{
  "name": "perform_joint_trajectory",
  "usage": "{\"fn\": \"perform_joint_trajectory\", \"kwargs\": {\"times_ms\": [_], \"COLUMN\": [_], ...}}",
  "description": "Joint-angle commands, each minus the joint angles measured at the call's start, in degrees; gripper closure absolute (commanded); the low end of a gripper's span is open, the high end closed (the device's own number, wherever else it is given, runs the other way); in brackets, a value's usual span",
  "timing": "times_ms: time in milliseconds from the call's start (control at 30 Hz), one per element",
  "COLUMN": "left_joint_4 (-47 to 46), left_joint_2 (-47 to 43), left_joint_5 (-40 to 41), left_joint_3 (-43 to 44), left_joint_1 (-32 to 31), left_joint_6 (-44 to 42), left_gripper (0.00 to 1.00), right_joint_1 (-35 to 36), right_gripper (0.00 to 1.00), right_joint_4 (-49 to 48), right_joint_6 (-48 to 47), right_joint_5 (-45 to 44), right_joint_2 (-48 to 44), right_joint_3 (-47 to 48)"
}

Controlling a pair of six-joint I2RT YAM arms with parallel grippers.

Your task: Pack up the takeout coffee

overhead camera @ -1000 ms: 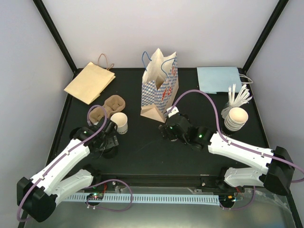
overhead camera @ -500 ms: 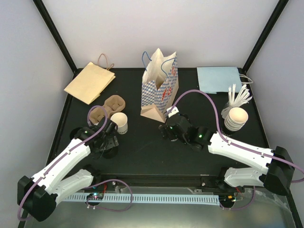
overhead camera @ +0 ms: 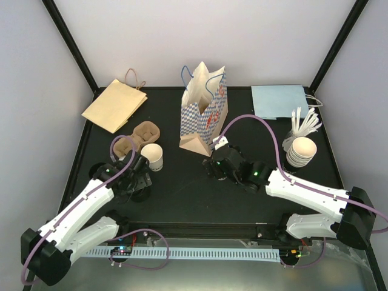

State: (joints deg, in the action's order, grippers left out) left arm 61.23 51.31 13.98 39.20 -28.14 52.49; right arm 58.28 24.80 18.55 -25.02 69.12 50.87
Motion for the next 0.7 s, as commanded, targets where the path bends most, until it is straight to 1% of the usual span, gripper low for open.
{"fn": "perform_joint_trajectory", "kwargs": {"times_ms": [0, 133, 233, 467, 667], "left_joint_4": [1.1, 0.9, -0.2, -1.2, -2.4], "left_joint_2": [-3.6, -8.3, -10.7, -11.3, -10.9], "left_joint_5": [0.8, 2.1, 0.3, -2.3, -3.2], "left_joint_3": [2.2, 2.0, 1.0, -2.5, -3.0], "left_joint_1": [0.5, 1.2, 2.4, 4.6, 5.0], "left_joint_6": [1.1, 0.9, 0.2, 0.8, 0.2], "left_gripper": [0.05, 0.04, 0.04, 0.04, 0.05], "right_joint_1": [0.3, 0.3, 0.3, 0.3, 0.3], "right_gripper": [0.00, 0.00, 0.00, 0.00, 0.00], "right_joint_4": [-1.4, -1.3, -1.3, -1.5, -1.6], "right_joint_6": [0.8, 0.7, 0.6, 0.4, 0.4], "right_joint_5": [-1.3, -1.3, -1.2, -0.5, -0.4], "right_joint_2": [-0.8, -0.7, -0.7, -0.8, -0.8], "right_joint_3": [-0.5, -0.5, -0.5, -0.3, -0.4]}}
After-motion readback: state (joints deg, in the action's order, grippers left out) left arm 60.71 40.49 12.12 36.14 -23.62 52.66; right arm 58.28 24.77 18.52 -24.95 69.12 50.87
